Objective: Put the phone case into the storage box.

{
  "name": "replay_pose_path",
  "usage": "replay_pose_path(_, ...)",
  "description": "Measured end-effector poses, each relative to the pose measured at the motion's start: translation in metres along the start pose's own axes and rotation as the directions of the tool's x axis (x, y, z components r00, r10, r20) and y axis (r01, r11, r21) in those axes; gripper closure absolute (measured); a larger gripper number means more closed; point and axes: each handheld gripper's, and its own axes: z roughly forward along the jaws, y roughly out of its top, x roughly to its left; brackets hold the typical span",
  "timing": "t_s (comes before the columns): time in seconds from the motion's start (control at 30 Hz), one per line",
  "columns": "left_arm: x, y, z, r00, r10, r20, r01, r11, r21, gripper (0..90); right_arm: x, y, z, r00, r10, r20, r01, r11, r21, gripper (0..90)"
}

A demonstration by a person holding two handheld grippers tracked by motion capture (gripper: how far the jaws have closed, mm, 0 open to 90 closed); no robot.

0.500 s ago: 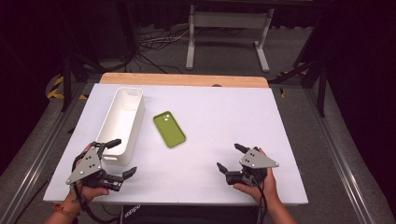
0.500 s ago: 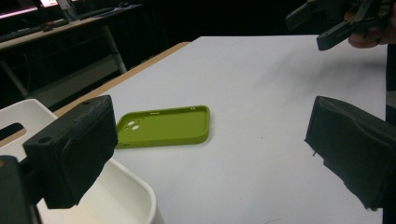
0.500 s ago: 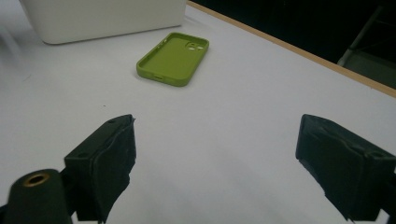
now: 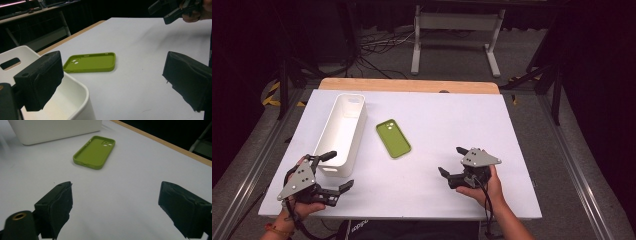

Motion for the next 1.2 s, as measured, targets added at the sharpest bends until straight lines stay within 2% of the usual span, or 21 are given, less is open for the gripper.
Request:
replay_pose_path(0.17, -0.001, -0.002, 0.0, 0.9999, 0.008, -0.011, -0.007, 0.9999, 0.01, 3.9, -0.003, 0.017, 0.008, 1.0, 0.004, -0.001, -0.004, 1.0, 0.015, 13.0)
replay_pose_path(0.27, -0.001, -0.003, 0.0, 1.0, 0.005, -0.007, -0.005, 1.0, 0.008, 3.9, -0.006, 0.032, 0.02, 1.0, -0.005, -0.006, 0.006, 0.999, 0.042, 13.1)
replay_pose_path(0.33, -0.002, -0.003, 0.001, 1.0, 0.004, -0.008, -0.004, 0.9999, 0.012, 4.0, -0.008, 0.041, 0.028, 0.9994, 0.0, -0.034, 0.002, 0.998, 0.062, 13.1)
replay_pose_path(0.43, -0.001, -0.002, 0.002, 1.0, 0.007, -0.004, -0.007, 0.9999, 0.014, 4.0, -0.01, 0.051, 0.039, 0.9993, -0.01, -0.035, 0.013, 0.996, 0.091, 13.2)
replay_pose_path(0.57, 0.001, -0.003, 0.002, 1.0, 0.003, -0.003, -0.003, 0.9998, 0.018, 3.9, -0.018, 0.076, 0.065, 0.9958, 0.009, -0.091, 0.006, 0.988, 0.155, 15.4)
replay_pose_path(0.63, 0.0, -0.005, 0.001, 1.0, -0.006, 0.0, 0.006, 0.9998, 0.018, 3.9, -0.02, 0.087, 0.078, 0.9957, 0.015, -0.091, 0.0, 0.987, 0.162, 15.8)
replay_pose_path(0.7, -0.001, -0.005, 0.0, 0.9999, 0.011, -0.006, -0.011, 0.9997, 0.022, 3.9, -0.021, 0.097, 0.092, 0.9926, 0.032, -0.117, -0.008, 0.98, 0.198, 15.8)
replay_pose_path(0.77, -0.001, -0.005, -0.002, 1.0, 0.009, -0.003, -0.009, 0.9998, 0.02, 3.9, -0.019, 0.105, 0.106, 0.9943, 0.014, -0.105, 0.008, 0.978, 0.211, 18.1)
replay_pose_path(0.8, -0.001, -0.005, -0.002, 1.0, 0.002, -0.002, -0.002, 0.9998, 0.02, 3.8, -0.019, 0.109, 0.115, 0.9935, -0.001, -0.114, 0.028, 0.97, 0.241, 18.1)
replay_pose_path(0.87, 0.0, -0.006, -0.001, 1.0, -0.002, 0.0, 0.002, 0.9998, 0.022, 3.7, -0.017, 0.115, 0.128, 0.9936, 0.002, -0.113, 0.027, 0.965, 0.262, 19.2)
replay_pose_path(1.03, -0.001, -0.006, -0.001, 1.0, 0.002, 0.003, -0.002, 0.9996, 0.028, 3.7, -0.013, 0.125, 0.161, 0.9921, -0.022, -0.124, 0.063, 0.939, 0.337, 23.8)
replay_pose_path(1.07, -0.001, -0.007, -0.002, 1.0, -0.001, 0.008, 0.001, 0.9998, 0.021, 3.7, -0.013, 0.125, 0.161, 0.9921, -0.022, -0.124, 0.063, 0.939, 0.337, 23.8)
replay_pose_path(1.17, -0.001, -0.007, -0.003, 0.9999, 0.004, 0.013, -0.004, 0.9995, 0.031, 3.7, -0.012, 0.127, 0.18, 0.9925, -0.051, -0.111, 0.09, 0.917, 0.387, 25.0)
replay_pose_path(1.2, -0.001, -0.007, -0.003, 0.9999, 0.005, 0.011, -0.005, 0.9995, 0.032, 3.7, -0.014, 0.127, 0.191, 0.9929, -0.039, -0.112, 0.082, 0.908, 0.411, 26.1)
